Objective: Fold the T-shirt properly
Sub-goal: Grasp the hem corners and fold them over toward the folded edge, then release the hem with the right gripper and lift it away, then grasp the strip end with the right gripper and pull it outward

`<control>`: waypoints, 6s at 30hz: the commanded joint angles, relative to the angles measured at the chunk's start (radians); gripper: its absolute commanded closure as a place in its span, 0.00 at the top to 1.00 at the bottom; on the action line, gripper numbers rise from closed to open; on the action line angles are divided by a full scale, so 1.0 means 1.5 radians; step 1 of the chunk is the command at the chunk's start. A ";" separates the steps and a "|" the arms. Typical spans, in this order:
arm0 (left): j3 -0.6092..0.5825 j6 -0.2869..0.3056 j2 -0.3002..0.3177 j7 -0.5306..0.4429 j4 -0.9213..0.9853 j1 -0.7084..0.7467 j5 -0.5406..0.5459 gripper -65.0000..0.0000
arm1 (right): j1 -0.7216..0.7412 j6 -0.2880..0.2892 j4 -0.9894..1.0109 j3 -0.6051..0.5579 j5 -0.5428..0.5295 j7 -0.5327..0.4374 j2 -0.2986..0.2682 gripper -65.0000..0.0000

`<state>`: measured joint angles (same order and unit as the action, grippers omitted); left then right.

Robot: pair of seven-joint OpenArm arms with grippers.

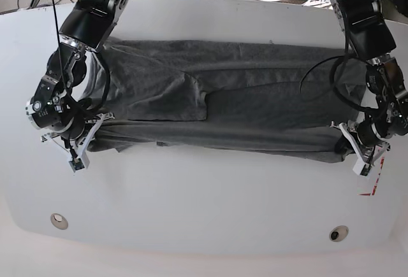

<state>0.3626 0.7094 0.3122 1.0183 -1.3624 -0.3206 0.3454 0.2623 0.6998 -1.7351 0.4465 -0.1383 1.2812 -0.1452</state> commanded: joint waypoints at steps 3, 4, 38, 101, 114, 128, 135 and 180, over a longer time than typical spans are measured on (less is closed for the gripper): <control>0.022 -0.007 0.026 0.012 -0.014 -0.006 -0.011 0.00 | -0.030 -0.001 -0.064 0.003 0.011 0.025 -0.001 0.00; 0.030 -0.007 0.026 0.017 -0.015 0.005 -0.011 0.00 | -0.041 -0.001 -0.075 0.003 0.011 0.028 0.000 0.00; 0.057 -0.007 0.078 0.123 -0.211 0.247 -0.014 0.00 | -0.247 -0.001 -0.145 0.005 0.011 0.030 0.069 0.02; 0.202 -0.007 0.092 0.125 -0.309 0.318 -0.012 0.69 | -0.069 -0.001 0.191 0.000 -0.115 -0.136 0.172 0.53; 0.196 -0.007 0.090 0.125 -0.307 0.316 -0.014 0.69 | -0.070 -0.001 0.148 -0.026 -0.197 -0.110 0.184 0.00; 0.195 -0.007 0.075 0.122 -0.307 0.316 -0.015 0.69 | -0.153 -0.001 0.050 -0.195 -0.559 -0.036 0.114 0.00; 0.195 -0.007 0.074 0.122 -0.307 0.318 -0.015 0.69 | -0.228 -0.001 0.020 -0.243 -0.602 -0.035 0.073 0.00; 0.201 -0.007 -0.018 0.080 -0.307 0.338 -0.015 0.69 | -0.370 -0.001 -0.040 -0.254 -0.545 -0.048 0.038 0.47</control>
<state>0.6552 0.6975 0.2638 1.1580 -1.8091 0.1940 0.3145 -0.2817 0.6891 -1.7679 0.0647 -0.9394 1.2232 -0.0959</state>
